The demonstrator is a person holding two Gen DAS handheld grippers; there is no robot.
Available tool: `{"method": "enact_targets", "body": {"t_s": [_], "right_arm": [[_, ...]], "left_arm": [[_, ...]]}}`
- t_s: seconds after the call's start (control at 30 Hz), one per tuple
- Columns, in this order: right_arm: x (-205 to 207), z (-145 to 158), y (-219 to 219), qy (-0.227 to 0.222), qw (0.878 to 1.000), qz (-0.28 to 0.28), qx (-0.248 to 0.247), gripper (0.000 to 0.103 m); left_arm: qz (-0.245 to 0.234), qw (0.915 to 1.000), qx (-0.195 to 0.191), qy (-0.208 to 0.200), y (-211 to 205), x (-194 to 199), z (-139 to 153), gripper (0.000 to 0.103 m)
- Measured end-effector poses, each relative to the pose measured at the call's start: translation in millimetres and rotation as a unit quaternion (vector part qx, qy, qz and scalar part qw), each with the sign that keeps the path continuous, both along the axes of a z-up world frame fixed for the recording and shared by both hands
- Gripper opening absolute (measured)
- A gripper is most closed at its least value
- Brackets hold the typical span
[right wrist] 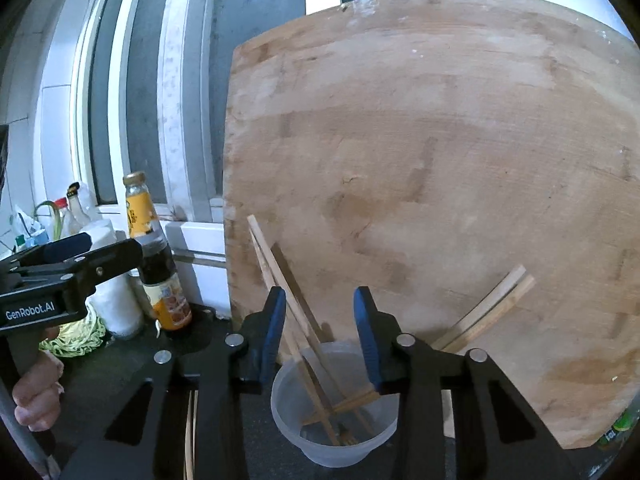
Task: Organize utensils
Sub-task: 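Withdraw the right gripper from the cup and move it to the chopsticks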
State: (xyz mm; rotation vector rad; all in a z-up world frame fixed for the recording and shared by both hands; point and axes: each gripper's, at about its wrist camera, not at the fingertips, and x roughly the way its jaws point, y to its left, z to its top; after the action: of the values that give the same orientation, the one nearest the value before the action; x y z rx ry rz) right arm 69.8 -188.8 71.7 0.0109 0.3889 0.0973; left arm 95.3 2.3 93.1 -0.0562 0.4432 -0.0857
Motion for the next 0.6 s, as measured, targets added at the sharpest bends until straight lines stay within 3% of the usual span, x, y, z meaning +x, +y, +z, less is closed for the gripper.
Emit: {"method": "enact_targets", "body": {"t_s": [0.23,0.37,0.43,0.5,0.6], "right_arm": [[-10,0,8,-0.033,0.999,-0.018,-0.025,0.038],[-15,1,11,-0.044,0.998,-0.019,-0.030,0.063],[-16,1,12,-0.047,0.998,-0.016,-0.031,0.063],[-17,1,14,-0.048,0.998,-0.012,-0.032,0.073],[-19,0,17,-0.054,0.998,-0.015,-0.040,0.080]], "left_arm": [[0.049,0.9979,-0.025,-0.033,16,-4,-8,0.103],[0.048,0.9987,0.002,-0.015,17,3,-11,0.103],[0.054,0.9985,0.006,-0.007,17,6,-14,0.103],[0.059,0.9982,0.014,-0.002,18,10,-17,0.103],[0.061,0.9980,0.014,0.007,20,14,-20,0.103]]}}
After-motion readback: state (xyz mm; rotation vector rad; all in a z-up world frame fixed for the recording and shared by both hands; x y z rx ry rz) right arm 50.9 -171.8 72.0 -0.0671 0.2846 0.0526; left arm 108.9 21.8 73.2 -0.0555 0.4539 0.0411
